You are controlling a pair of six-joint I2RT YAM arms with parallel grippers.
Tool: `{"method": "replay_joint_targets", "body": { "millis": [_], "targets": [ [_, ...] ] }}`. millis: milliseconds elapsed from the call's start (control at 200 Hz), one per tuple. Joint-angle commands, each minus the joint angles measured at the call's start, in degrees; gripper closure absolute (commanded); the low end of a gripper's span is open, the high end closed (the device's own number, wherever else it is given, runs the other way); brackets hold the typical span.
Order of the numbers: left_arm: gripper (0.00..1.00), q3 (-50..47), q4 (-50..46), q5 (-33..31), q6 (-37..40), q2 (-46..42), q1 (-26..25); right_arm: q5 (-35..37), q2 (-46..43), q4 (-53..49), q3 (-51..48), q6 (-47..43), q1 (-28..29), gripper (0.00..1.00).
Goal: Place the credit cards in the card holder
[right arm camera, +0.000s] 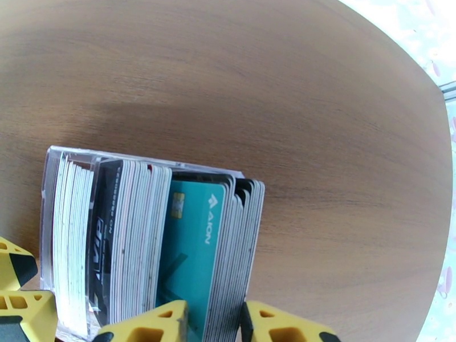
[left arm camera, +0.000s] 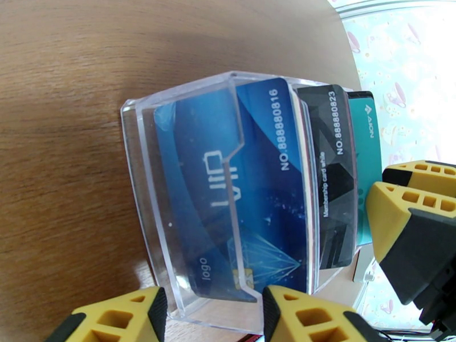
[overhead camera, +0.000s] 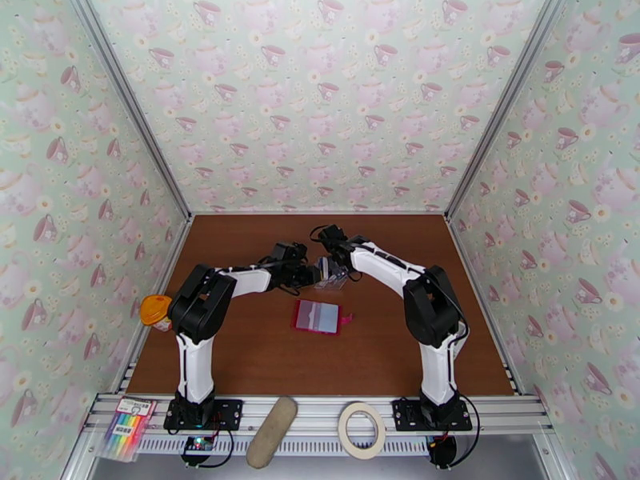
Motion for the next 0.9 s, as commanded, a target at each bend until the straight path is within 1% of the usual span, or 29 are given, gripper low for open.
{"method": "replay_joint_targets", "body": {
  "millis": [0, 75, 270, 461, 892],
  "targets": [
    [0.51, 0.7, -3.7, -1.0, 0.1, 2.6, 0.0, -2.5, -2.5, -0.8, -0.4, -0.2, -1.3, 0.60],
    [0.51, 0.7, -3.8, -0.9, 0.1, 2.5, 0.0, -4.6, -2.7, -0.4, -0.8, 0.1, -1.4, 0.57],
    [0.51, 0.7, -3.8, -0.9, 0.2, 2.4, 0.0, -7.2, -2.6, 0.9, -2.7, 0.7, -2.8, 0.56],
    [0.51, 0.8, -3.8, -0.9, 0.2, 2.7, 0.1, -13.3, -3.2, 3.0, -4.9, 1.4, -4.7, 0.56],
    [0.51, 0.7, -3.9, -1.0, 0.3, 2.8, 0.1, -11.3, -5.3, 2.5, -5.3, 1.3, -6.7, 0.59]
  ]
}}
